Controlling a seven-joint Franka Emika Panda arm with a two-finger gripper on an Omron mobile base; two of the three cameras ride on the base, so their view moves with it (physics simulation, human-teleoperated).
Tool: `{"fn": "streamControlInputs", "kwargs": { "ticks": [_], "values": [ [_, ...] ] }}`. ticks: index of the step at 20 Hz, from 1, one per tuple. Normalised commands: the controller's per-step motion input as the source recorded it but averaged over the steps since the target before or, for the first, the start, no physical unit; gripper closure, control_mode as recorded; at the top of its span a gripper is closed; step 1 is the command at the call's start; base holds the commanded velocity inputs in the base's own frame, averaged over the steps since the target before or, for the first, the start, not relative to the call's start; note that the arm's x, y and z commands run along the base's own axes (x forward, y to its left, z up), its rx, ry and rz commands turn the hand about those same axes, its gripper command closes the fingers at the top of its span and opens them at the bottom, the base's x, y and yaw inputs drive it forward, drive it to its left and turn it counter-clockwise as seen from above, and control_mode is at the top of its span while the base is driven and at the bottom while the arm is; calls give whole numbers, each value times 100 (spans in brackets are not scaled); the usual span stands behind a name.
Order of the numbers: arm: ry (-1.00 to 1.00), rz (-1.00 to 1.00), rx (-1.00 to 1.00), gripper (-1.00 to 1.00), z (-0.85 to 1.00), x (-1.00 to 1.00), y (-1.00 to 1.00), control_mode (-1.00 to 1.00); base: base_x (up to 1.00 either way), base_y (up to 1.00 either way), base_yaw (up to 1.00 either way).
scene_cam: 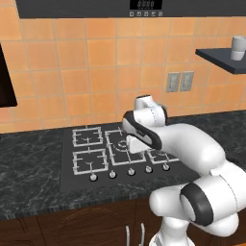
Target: Turn off the rear right burner of the stove.
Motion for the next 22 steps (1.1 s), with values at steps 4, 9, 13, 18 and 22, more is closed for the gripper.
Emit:
{"fn": "streamControlInputs", "kwargs": {
  "ticks": [4, 9, 13, 18, 22],
  "values": [
    [4, 0, 0, -100, -61, 11, 0, -100, 0, 0, 0],
    [-7, 0, 8, -100, -48, 13, -1, -100, 0, 0, 0],
    [-12, 0, 1, -100, -54, 4, -9, -100, 0, 0, 0],
    [-12, 0, 0, -100, -46, 15, -15, -100, 0, 0, 0],
    [-6, 0, 0, -100, -23, 4, -13, -100, 0, 0, 0]
  ]
}}
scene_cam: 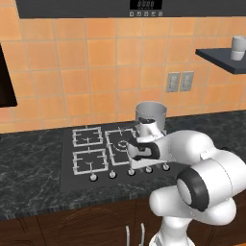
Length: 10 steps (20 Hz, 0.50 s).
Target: Turn off the rear right burner of the stove.
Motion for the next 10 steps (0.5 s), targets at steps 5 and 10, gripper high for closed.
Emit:
{"fn": "streamControlInputs", "kwargs": {
  "ticks": [5, 10],
  "values": [
    [0, 0, 0, -100, -14, 23, 0, -100, 0, 0, 0],
    [0, 0, 0, -100, -7, 34, 0, -100, 0, 0, 0]
  ]
}}
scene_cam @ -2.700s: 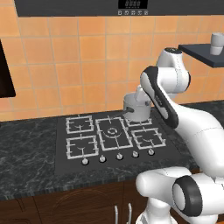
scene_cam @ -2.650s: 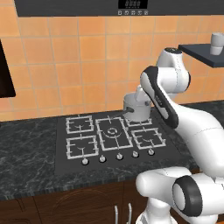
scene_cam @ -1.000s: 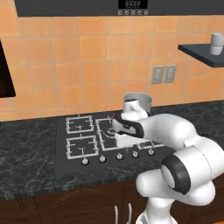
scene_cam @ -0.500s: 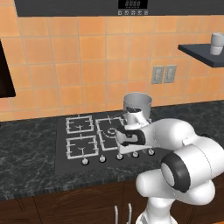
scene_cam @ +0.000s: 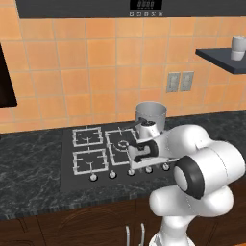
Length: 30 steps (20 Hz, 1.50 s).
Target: Turn off the rear right burner of the stove.
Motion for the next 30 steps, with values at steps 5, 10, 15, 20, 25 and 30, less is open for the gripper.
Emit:
{"fn": "streamControlInputs", "kwargs": {
  "ticks": [5, 10, 15, 20, 25, 30],
  "values": [
    [0, 0, 0, -100, -2, 9, 0, -100, 0, 0, 0],
    [0, 0, 0, -100, -13, -22, 0, -100, 0, 0, 0],
    [0, 0, 0, -100, -10, -9, 0, -100, 0, 0, 0],
    [0, 0, 0, 100, 0, 0, 0, -100, 0, 0, 0],
    [0, 0, 0, 100, 0, 0, 0, -100, 0, 0, 0],
    [-3, -9, 5, 100, 0, -13, -19, -100, 0, 0, 0]
  ]
}}
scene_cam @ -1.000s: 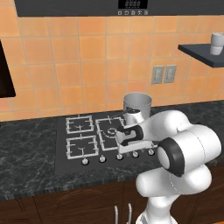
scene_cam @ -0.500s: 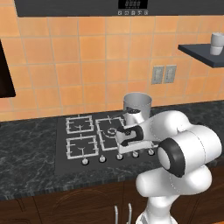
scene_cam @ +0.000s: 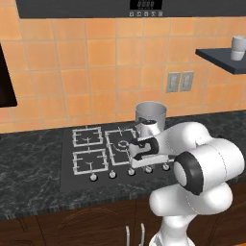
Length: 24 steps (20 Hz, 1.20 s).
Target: Turn off the rear right burner of the stove.
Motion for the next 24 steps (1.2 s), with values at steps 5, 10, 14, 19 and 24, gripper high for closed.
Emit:
{"fn": "streamControlInputs", "kwargs": {
  "ticks": [5, 10, 14, 19, 24],
  "values": [
    [-10, -38, 19, 100, 0, -48, -54, -100, 0, 0, 0],
    [-6, -52, 21, 100, 0, -56, -60, -100, 0, 0, 0],
    [-2, -56, 19, 100, -4, -48, -59, -100, 0, 0, 0],
    [0, -62, 16, 100, -5, -40, -59, -100, 0, 0, 0],
    [0, -21, 6, 100, -3, -24, -28, -100, 0, 0, 0]
  ]
}}
